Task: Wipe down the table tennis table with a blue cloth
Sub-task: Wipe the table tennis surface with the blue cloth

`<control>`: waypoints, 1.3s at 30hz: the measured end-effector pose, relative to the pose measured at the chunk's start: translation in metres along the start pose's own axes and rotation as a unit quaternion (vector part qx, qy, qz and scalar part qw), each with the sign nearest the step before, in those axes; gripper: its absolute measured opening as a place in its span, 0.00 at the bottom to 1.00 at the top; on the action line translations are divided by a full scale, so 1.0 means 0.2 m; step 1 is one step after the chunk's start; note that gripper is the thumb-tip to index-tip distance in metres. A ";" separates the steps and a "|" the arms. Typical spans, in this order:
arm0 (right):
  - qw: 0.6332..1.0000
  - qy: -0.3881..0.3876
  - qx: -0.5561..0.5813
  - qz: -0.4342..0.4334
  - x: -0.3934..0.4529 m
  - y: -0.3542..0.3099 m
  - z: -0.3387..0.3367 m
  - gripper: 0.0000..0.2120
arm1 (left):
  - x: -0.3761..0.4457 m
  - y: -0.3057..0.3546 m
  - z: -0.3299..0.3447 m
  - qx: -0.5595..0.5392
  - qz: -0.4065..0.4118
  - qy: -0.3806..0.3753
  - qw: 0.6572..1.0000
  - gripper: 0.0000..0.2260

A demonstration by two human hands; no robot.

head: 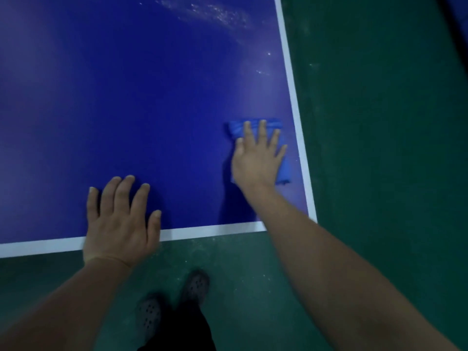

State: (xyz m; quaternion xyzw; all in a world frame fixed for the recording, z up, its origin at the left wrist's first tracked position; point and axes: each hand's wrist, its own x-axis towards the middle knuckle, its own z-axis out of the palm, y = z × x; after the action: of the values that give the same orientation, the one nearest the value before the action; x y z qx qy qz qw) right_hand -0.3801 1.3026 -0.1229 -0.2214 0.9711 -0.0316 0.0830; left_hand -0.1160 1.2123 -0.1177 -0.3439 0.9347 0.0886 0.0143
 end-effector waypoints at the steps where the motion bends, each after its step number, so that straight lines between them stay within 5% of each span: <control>1: 0.999 -0.002 -0.005 -0.047 -0.10 -0.04 0.02 0.26 | 0.00 0.00 0.00 -0.005 -0.002 0.002 1.000 0.28; 4: 0.991 -0.027 -0.013 -0.130 -0.38 0.04 0.04 0.27 | 0.00 0.00 -0.01 -0.012 -0.004 0.004 1.000 0.29; 9: 0.998 -0.037 -0.037 -0.033 -0.46 0.48 -0.02 0.26 | 0.00 0.00 -0.02 -0.007 -0.003 -0.004 1.000 0.29; 14: 0.997 -0.039 -0.044 -0.050 -0.42 0.51 -0.02 0.26 | 0.00 0.00 -0.01 0.001 -0.003 -0.003 1.000 0.28; 20: 0.977 -0.044 -0.050 -0.205 -0.37 0.54 -0.05 0.25 | 0.01 0.00 -0.01 0.007 -0.006 0.008 1.000 0.29; 25: 0.920 -0.051 -0.066 -0.383 -0.25 0.60 -0.07 0.23 | 0.01 0.02 0.01 0.013 -0.026 0.016 0.999 0.29; 30: 0.861 -0.055 -0.056 -0.503 0.13 0.68 -0.11 0.22 | -0.04 0.16 0.01 0.010 -0.144 0.057 0.988 0.27; 33: 0.883 -0.021 -0.022 -0.468 0.51 0.73 -0.19 0.21 | -0.08 0.43 0.01 -0.019 -0.195 0.102 0.975 0.26; 39: 0.982 -0.029 0.004 -0.185 1.16 0.95 -0.41 0.20 | -0.05 0.87 0.02 -0.055 -0.291 0.101 0.950 0.26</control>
State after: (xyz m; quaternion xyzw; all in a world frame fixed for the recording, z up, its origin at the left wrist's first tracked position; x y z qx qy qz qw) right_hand -0.6817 1.3748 -0.0955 -0.3972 0.9106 -0.0442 0.1051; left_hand -0.2208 1.3495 -0.0945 -0.6083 0.7843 0.0969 -0.0737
